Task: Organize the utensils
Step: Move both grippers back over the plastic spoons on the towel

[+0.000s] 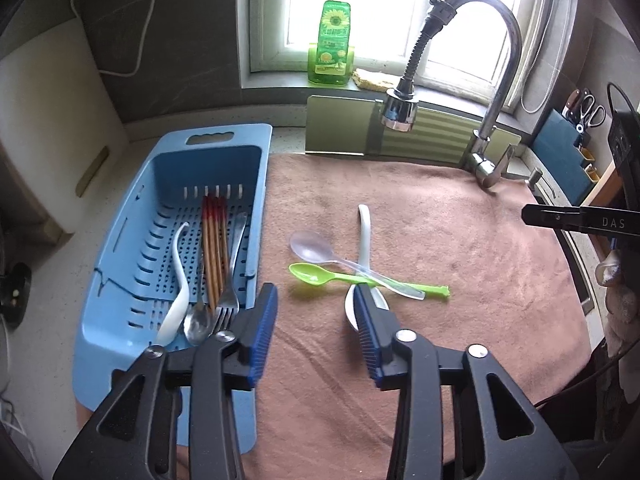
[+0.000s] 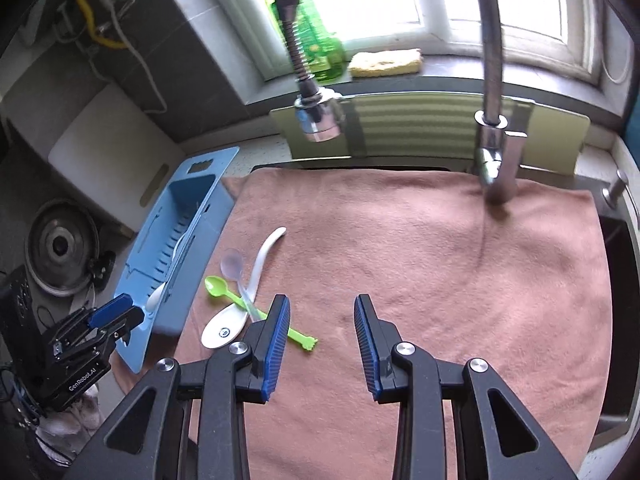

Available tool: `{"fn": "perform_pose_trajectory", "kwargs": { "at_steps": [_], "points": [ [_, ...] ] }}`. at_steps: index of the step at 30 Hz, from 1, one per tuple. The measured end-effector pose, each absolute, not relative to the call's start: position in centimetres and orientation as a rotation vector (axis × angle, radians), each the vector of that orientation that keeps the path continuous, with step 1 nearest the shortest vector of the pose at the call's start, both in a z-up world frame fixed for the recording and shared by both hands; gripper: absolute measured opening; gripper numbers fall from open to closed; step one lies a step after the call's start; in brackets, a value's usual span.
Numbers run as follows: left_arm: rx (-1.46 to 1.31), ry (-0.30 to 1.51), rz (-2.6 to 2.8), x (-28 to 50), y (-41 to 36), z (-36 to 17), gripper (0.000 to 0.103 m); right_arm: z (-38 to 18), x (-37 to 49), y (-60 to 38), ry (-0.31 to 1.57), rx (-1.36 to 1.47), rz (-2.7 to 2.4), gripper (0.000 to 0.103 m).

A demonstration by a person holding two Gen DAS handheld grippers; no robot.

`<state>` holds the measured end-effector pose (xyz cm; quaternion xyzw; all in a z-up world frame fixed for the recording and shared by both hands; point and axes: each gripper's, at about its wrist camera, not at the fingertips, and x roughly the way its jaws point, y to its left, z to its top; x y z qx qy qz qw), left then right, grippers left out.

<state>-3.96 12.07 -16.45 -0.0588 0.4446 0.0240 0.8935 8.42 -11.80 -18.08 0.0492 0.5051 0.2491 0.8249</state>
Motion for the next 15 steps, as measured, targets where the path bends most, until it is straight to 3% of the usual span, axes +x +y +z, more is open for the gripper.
{"fn": "perform_pose_trajectory", "kwargs": {
  "at_steps": [15],
  "points": [
    [-0.121, 0.994, -0.027, -4.8, 12.0, -17.8, 0.041, -20.5, 10.0, -11.6, 1.237, 0.36, 0.631, 0.03]
  ]
}}
